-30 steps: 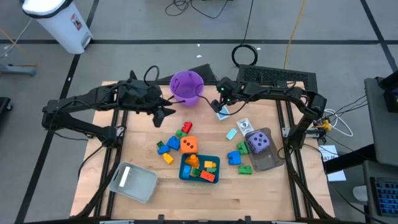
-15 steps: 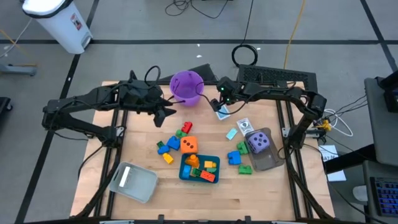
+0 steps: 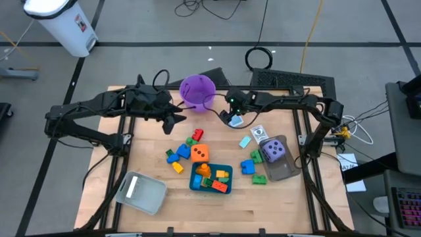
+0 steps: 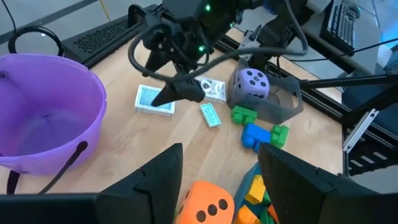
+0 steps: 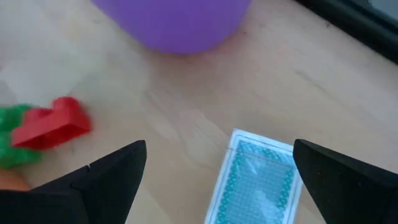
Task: Pick & Place Toys
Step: Put the blue deck of cards into the gray bin
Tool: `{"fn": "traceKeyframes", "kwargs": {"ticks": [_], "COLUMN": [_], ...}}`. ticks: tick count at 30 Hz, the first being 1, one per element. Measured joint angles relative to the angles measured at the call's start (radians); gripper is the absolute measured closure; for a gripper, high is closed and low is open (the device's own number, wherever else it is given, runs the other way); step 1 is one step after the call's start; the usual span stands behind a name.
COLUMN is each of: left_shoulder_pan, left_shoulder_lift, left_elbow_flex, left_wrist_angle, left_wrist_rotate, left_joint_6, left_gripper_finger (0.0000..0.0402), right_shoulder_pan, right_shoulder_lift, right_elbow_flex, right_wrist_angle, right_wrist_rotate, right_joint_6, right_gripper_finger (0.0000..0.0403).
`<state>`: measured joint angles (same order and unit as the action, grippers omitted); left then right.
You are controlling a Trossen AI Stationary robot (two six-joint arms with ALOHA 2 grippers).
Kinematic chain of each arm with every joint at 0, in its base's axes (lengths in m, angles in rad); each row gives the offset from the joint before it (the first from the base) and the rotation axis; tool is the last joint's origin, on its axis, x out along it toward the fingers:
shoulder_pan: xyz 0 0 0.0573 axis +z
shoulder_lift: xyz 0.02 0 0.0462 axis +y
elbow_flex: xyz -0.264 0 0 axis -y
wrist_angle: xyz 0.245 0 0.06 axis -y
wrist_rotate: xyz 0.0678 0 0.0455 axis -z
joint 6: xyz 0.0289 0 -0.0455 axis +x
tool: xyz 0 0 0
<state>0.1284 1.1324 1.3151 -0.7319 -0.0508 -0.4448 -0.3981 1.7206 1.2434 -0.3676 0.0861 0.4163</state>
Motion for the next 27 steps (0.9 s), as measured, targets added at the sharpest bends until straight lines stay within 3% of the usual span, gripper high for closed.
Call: {"fn": "traceKeyframes", "kwargs": {"ticks": [3,17,22,27], "left_shoulder_pan": [0.000,0.000,0.000,0.000], "left_shoulder_lift": [0.000,0.000,0.000,0.000], "left_elbow_flex": [0.000,0.000,0.000,0.000], "left_wrist_angle": [0.000,0.001,0.001,0.001], "left_wrist_rotate": [0.000,0.000,0.000,-0.001], "left_joint_6": [-0.003,-0.014,-0.018,-0.018], "left_gripper_finger": [0.0183,0.0183,0.0183,0.0183], "right_shoulder_pan": [0.007,0.005,0.005,-0.007], "right_shoulder_lift": [0.021,0.117,0.114,0.115], "right_elbow_flex": [-0.001,-0.001,0.000,0.000], "right_wrist_angle": [-0.062,-0.104,-0.102,-0.100], "right_wrist_rotate": [0.049,0.046,0.124,0.073], "right_joint_6": [0.067,0.145,0.147,0.165], "right_gripper_finger": [0.0007,0.0005,0.0006,0.0006]}}
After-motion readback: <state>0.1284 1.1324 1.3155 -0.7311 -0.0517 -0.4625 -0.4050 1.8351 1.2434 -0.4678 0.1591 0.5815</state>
